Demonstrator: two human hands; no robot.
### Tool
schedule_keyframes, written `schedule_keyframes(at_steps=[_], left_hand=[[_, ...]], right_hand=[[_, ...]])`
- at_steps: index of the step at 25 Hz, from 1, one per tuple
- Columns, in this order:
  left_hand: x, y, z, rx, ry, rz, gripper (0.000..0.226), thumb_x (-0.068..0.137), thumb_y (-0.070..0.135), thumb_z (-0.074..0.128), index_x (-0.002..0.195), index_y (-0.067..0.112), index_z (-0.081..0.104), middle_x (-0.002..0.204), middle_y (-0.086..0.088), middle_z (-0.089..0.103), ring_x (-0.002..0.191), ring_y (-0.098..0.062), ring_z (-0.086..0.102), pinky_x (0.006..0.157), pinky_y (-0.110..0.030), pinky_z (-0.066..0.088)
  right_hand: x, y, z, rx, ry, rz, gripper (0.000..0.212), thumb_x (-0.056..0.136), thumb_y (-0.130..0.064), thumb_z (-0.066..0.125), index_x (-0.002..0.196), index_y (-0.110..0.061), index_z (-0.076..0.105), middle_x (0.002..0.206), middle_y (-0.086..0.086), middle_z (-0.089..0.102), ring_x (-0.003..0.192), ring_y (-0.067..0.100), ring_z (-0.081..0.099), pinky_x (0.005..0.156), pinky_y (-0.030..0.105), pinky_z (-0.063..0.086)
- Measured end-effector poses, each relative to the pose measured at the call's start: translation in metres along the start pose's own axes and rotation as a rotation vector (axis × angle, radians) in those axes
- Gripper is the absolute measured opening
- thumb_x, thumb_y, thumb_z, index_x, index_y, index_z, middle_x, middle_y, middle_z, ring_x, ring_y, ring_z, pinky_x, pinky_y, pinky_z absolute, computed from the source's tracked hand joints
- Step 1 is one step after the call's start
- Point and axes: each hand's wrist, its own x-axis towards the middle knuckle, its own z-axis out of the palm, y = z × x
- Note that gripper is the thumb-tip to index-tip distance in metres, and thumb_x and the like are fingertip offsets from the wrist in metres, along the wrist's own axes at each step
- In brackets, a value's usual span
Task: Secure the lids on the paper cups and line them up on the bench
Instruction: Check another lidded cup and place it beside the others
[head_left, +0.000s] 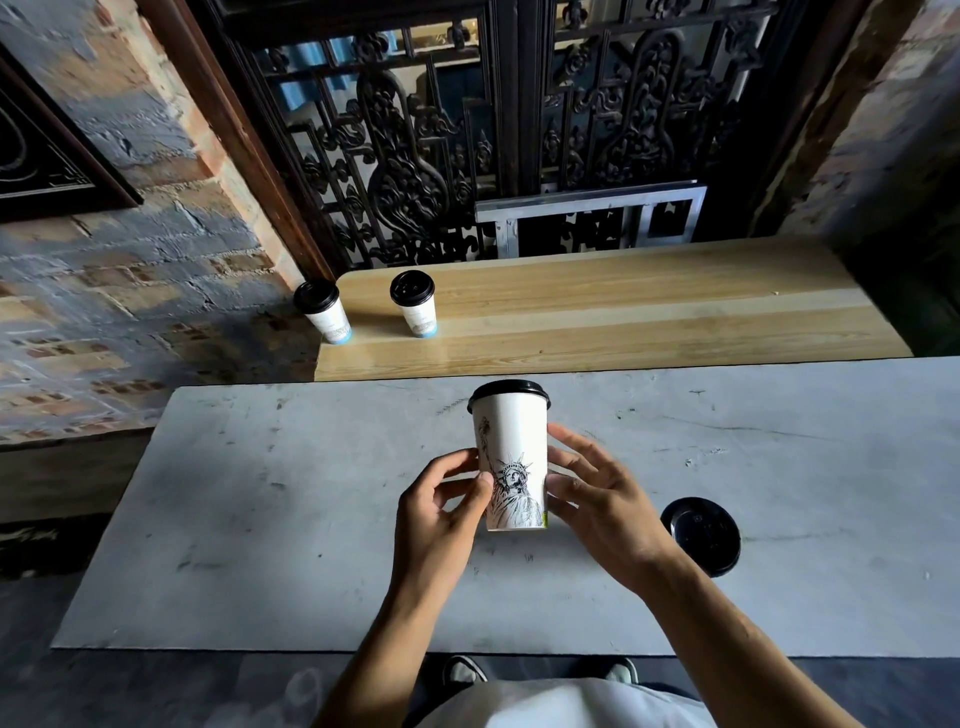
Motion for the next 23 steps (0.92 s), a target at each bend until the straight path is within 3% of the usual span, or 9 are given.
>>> schedule_keyframes(at_steps=[2, 4, 8, 10, 13, 15, 18, 23], left_hand=[[0.002, -0.001, -0.002, -0.005, 0.004, -0.001, 0.019, 0.09, 0.017, 0.076, 0.107, 0.026, 0.074, 0.102, 0.003, 0.08, 0.1, -0.019, 0.076, 0.087, -0.041, 0.064], [0.006, -0.003, -0.005, 0.014, 0.005, 0.003, 0.024, 0.092, 0.008, 0.073, 0.104, 0.029, 0.074, 0.099, 0.001, 0.08, 0.096, -0.02, 0.076, 0.086, -0.043, 0.064], [0.019, -0.008, -0.016, 0.047, -0.014, -0.021, 0.031, 0.091, 0.006, 0.07, 0.102, 0.034, 0.075, 0.1, -0.001, 0.08, 0.095, -0.023, 0.076, 0.088, -0.053, 0.063], [0.027, -0.01, -0.024, 0.075, -0.063, -0.026, 0.029, 0.087, 0.013, 0.069, 0.104, 0.036, 0.073, 0.102, 0.006, 0.08, 0.097, -0.021, 0.076, 0.088, -0.053, 0.063], [0.048, -0.01, -0.035, 0.139, -0.146, -0.057, 0.028, 0.082, 0.018, 0.075, 0.102, 0.036, 0.068, 0.1, 0.01, 0.079, 0.095, -0.014, 0.076, 0.09, -0.054, 0.062], [0.066, -0.005, -0.035, 0.157, -0.19, -0.085, 0.031, 0.072, 0.03, 0.081, 0.095, 0.041, 0.064, 0.097, 0.005, 0.08, 0.092, -0.017, 0.078, 0.09, -0.056, 0.061], [0.103, 0.0, -0.024, 0.182, -0.244, -0.113, 0.044, 0.055, 0.045, 0.082, 0.094, 0.039, 0.062, 0.098, 0.0, 0.08, 0.091, -0.023, 0.077, 0.09, -0.056, 0.06], [0.188, 0.006, 0.019, 0.253, -0.242, -0.137, 0.082, 0.049, 0.048, 0.081, 0.124, 0.026, 0.058, 0.126, -0.001, 0.072, 0.108, -0.022, 0.072, 0.096, -0.046, 0.058]], right_hand=[[0.002, 0.003, 0.0, -0.03, 0.019, -0.01, 0.058, 0.08, 0.004, 0.069, 0.135, -0.008, 0.06, 0.136, 0.024, 0.064, 0.109, 0.034, 0.068, 0.092, 0.042, 0.057], [0.005, 0.007, 0.0, -0.091, 0.051, -0.025, 0.059, 0.08, 0.001, 0.073, 0.137, -0.008, 0.059, 0.137, 0.023, 0.062, 0.114, 0.037, 0.067, 0.098, 0.045, 0.054], [0.011, 0.011, 0.012, -0.315, 0.043, -0.055, 0.052, 0.085, -0.006, 0.07, 0.135, -0.007, 0.062, 0.129, 0.019, 0.071, 0.119, 0.027, 0.068, 0.105, 0.04, 0.052], [0.015, 0.01, 0.025, -0.448, 0.003, -0.058, 0.039, 0.09, -0.003, 0.063, 0.129, -0.003, 0.066, 0.119, 0.018, 0.075, 0.11, 0.02, 0.07, 0.099, 0.033, 0.053], [0.028, 0.006, 0.038, -0.609, 0.064, 0.052, 0.041, 0.094, -0.003, 0.064, 0.134, -0.007, 0.062, 0.103, 0.007, 0.077, 0.091, 0.008, 0.072, 0.082, 0.029, 0.059], [0.045, 0.002, 0.041, -0.795, 0.079, 0.099, 0.049, 0.09, -0.012, 0.073, 0.136, -0.017, 0.056, 0.105, 0.009, 0.076, 0.085, 0.016, 0.072, 0.073, 0.039, 0.059], [0.084, -0.007, 0.038, -1.032, 0.139, 0.107, 0.059, 0.081, -0.015, 0.082, 0.133, -0.019, 0.053, 0.108, 0.007, 0.072, 0.077, 0.019, 0.068, 0.064, 0.037, 0.056], [0.171, -0.043, 0.019, -1.138, 0.185, 0.104, 0.058, 0.071, -0.009, 0.085, 0.124, -0.007, 0.062, 0.119, 0.011, 0.072, 0.109, 0.032, 0.07, 0.081, 0.045, 0.061]])
